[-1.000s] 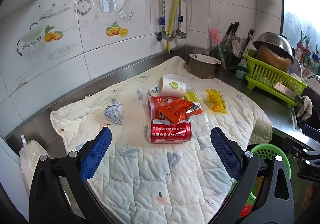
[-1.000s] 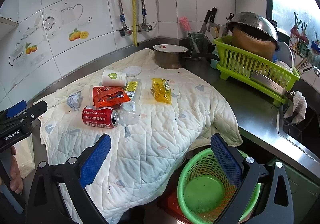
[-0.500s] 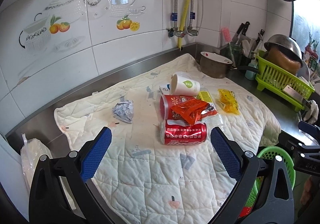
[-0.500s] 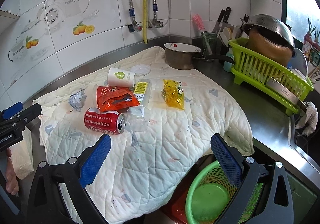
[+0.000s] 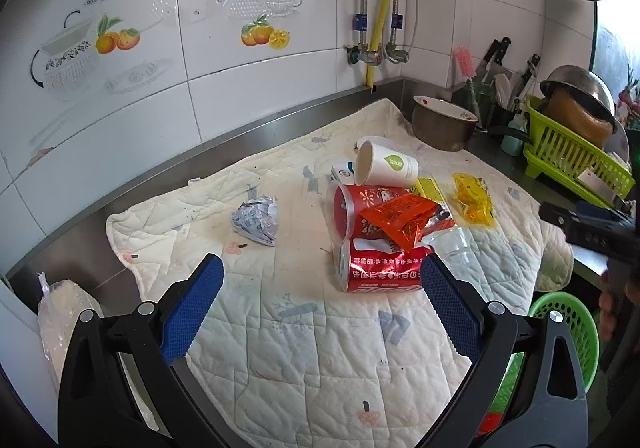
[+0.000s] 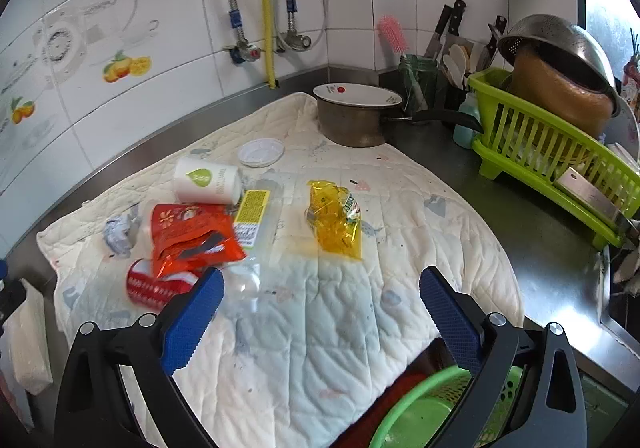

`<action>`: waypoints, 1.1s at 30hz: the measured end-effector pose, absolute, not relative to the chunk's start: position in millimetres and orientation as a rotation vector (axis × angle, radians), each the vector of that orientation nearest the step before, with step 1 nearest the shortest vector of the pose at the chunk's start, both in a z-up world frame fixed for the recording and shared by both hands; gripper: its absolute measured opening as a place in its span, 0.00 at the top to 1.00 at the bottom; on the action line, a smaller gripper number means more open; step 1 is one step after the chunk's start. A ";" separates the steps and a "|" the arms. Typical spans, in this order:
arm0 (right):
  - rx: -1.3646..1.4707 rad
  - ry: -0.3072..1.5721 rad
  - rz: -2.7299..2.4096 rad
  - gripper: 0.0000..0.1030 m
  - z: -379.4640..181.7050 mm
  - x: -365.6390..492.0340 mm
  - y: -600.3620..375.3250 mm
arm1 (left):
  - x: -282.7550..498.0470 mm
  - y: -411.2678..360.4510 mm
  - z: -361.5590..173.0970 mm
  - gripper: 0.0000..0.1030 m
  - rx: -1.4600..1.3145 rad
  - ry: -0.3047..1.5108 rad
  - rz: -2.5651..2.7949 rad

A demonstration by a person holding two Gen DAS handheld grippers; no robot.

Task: Collect trash
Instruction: 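Grasp the yellow sauce packet with the right gripper while the left gripper grasps the red snack bag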

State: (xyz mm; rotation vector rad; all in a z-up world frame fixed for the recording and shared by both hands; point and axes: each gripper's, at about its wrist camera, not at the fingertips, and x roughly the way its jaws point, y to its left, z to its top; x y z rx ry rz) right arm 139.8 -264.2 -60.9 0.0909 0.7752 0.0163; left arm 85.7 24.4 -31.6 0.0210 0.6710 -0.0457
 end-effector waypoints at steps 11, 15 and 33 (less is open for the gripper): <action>0.045 0.847 0.042 0.20 -102.7 226.8 -270.3 | 115.1 20.3 -51.9 0.09 0.021 0.721 -0.075; 0.050 0.889 0.050 0.24 -124.6 254.8 -272.6 | 128.2 12.3 -58.5 0.09 0.016 0.739 -0.118; 0.079 0.976 0.031 0.52 -171.5 309.6 -280.5 | 197.9 -40.9 -120.0 0.31 0.013 0.874 -0.363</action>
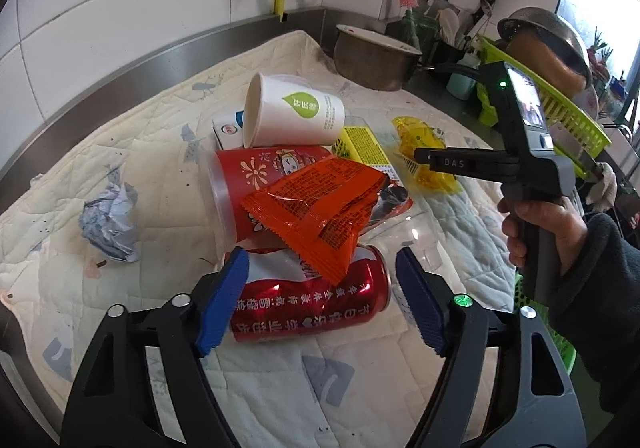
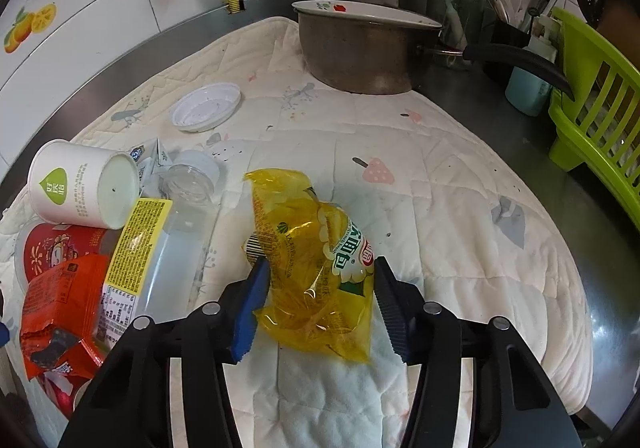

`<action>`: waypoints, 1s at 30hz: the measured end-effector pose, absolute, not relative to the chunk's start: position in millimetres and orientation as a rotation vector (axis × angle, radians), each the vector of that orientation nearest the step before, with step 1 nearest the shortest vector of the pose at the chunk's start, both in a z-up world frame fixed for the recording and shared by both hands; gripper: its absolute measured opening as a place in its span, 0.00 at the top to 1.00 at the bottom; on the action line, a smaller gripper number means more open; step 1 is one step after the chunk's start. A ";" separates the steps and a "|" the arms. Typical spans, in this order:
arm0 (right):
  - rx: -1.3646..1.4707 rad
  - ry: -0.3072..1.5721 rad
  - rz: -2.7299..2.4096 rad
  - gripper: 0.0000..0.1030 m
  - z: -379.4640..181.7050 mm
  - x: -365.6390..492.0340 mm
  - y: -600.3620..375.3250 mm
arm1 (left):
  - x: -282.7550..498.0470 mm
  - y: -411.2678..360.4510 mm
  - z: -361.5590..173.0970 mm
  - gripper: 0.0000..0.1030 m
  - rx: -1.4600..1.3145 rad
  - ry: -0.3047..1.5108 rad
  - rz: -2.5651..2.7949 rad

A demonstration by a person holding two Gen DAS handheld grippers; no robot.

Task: Collect trash
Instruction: 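Grasp the yellow sauce packet with the right gripper while the left gripper grasps the red snack bag, then carry both items over the green basket and open both grippers to drop them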

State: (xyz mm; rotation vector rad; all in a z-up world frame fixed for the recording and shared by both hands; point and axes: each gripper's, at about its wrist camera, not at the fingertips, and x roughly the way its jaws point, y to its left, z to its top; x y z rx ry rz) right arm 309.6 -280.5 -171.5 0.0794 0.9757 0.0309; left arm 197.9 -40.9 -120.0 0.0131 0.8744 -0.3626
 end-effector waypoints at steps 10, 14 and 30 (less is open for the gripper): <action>0.068 0.946 0.030 0.66 -162.6 298.1 -281.7 | 208.0 -41.8 -132.3 0.56 0.020 0.906 -0.378; 0.078 0.928 0.034 0.71 -153.3 283.4 -284.0 | 209.4 -38.8 -132.6 0.68 0.019 0.902 -0.385; 0.163 0.803 0.014 0.73 -98.0 144.0 -311.5 | 169.5 -48.2 -96.8 0.85 -0.011 0.837 -0.494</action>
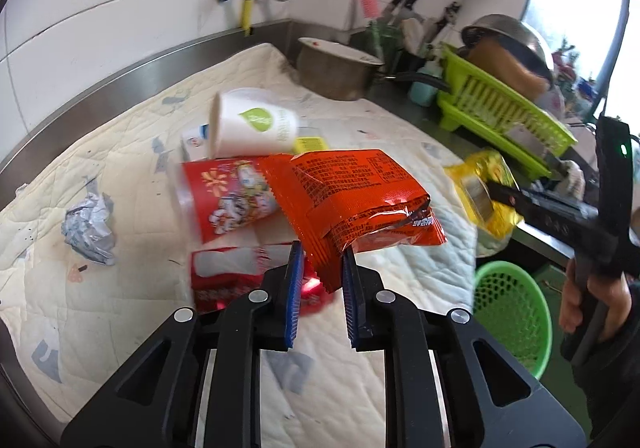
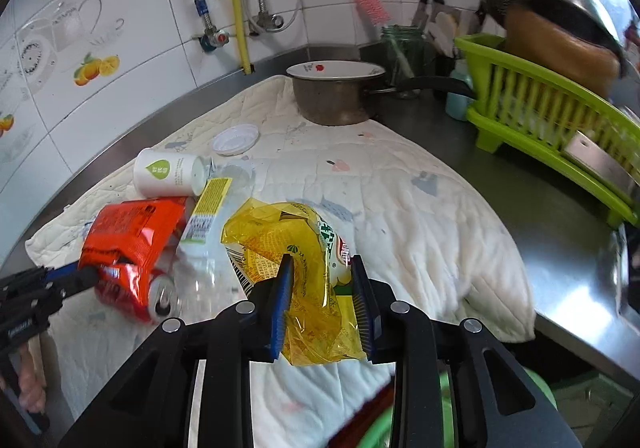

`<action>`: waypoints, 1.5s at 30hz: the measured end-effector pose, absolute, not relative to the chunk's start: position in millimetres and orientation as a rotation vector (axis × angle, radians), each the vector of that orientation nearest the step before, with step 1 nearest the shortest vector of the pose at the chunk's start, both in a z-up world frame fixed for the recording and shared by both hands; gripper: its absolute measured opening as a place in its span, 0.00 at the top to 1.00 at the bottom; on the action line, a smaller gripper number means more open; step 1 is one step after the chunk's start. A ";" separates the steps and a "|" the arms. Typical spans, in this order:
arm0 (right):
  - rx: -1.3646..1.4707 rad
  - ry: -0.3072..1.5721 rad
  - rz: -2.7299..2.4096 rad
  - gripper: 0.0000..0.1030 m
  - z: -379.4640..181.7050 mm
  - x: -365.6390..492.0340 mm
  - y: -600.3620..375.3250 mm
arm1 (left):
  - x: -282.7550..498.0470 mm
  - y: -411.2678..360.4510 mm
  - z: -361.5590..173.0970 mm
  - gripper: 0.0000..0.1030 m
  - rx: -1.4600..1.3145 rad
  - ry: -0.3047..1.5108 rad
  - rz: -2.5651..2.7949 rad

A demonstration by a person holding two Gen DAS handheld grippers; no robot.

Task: Collect trash
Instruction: 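Carry both items over the green basket and open both grippers to drop them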

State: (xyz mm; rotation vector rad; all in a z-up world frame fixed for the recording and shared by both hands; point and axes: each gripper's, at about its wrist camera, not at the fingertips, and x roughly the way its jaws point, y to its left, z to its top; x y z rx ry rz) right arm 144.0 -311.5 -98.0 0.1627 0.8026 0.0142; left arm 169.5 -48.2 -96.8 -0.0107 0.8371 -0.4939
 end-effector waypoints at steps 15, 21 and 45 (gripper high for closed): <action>0.209 0.895 -0.299 0.69 -131.4 -30.6 -390.6 | 86.7 -165.5 -91.2 0.85 0.089 0.839 -0.835; 0.255 0.904 -0.361 0.63 -135.8 -62.9 -409.4 | 61.3 -217.2 -113.9 0.85 0.171 0.888 -0.924; 0.250 0.769 -0.370 0.39 -88.8 -103.4 -412.4 | 23.7 -254.7 -142.8 0.56 0.269 0.964 -0.929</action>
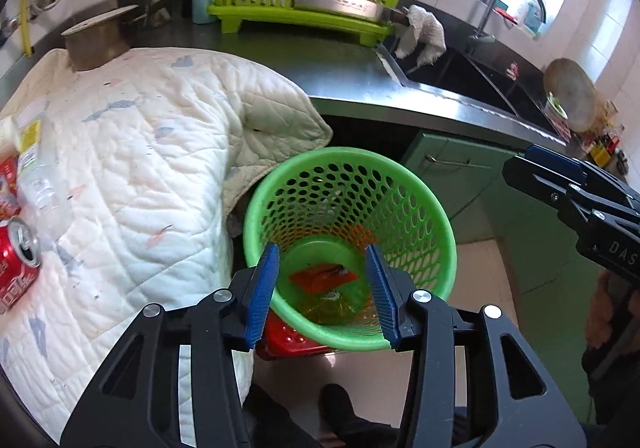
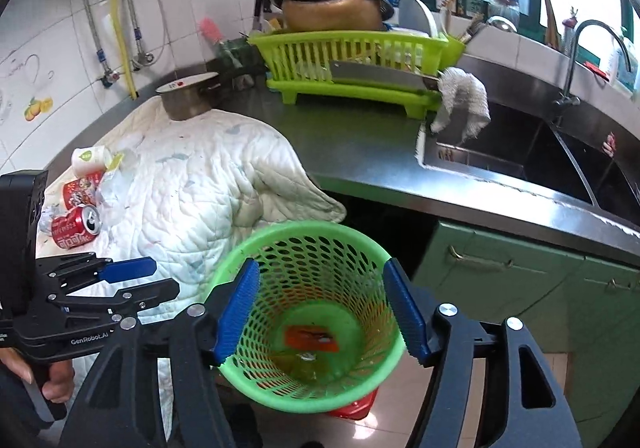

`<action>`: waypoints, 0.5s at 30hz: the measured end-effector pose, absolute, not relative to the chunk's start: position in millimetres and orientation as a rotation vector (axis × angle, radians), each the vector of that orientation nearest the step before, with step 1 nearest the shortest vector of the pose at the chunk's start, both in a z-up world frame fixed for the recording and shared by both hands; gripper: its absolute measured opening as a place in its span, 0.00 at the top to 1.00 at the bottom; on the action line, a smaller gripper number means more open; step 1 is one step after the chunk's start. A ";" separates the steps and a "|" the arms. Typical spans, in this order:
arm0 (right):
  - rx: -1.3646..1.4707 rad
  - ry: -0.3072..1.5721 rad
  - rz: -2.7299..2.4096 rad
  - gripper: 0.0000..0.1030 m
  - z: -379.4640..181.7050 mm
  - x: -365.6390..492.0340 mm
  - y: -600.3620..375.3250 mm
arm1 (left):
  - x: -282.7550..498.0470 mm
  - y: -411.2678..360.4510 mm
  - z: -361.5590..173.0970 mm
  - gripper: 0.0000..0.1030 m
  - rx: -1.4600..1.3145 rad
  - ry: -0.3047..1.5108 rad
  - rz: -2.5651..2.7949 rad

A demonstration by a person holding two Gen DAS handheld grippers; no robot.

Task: Collect trash
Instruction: 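Carry both items over the green basket and open both grippers to drop them, then move both grippers back over the mat toward the can and clear cup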

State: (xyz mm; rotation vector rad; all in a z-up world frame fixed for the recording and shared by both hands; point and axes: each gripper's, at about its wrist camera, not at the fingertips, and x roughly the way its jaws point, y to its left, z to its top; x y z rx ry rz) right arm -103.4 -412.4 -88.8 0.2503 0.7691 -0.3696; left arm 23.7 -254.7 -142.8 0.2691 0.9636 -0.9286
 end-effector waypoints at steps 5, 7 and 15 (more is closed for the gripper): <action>0.231 0.760 -0.307 0.37 -85.9 -85.4 -396.5 | 29.8 -223.3 -128.3 0.53 0.232 0.924 -0.846; 0.221 0.761 -0.280 0.37 -85.8 -77.1 -389.0 | 34.9 -206.9 -122.8 0.53 0.213 0.908 -0.803; 0.179 0.751 -0.160 0.33 -79.5 -36.0 -354.2 | 63.0 -135.3 -104.9 0.38 0.152 0.838 -0.588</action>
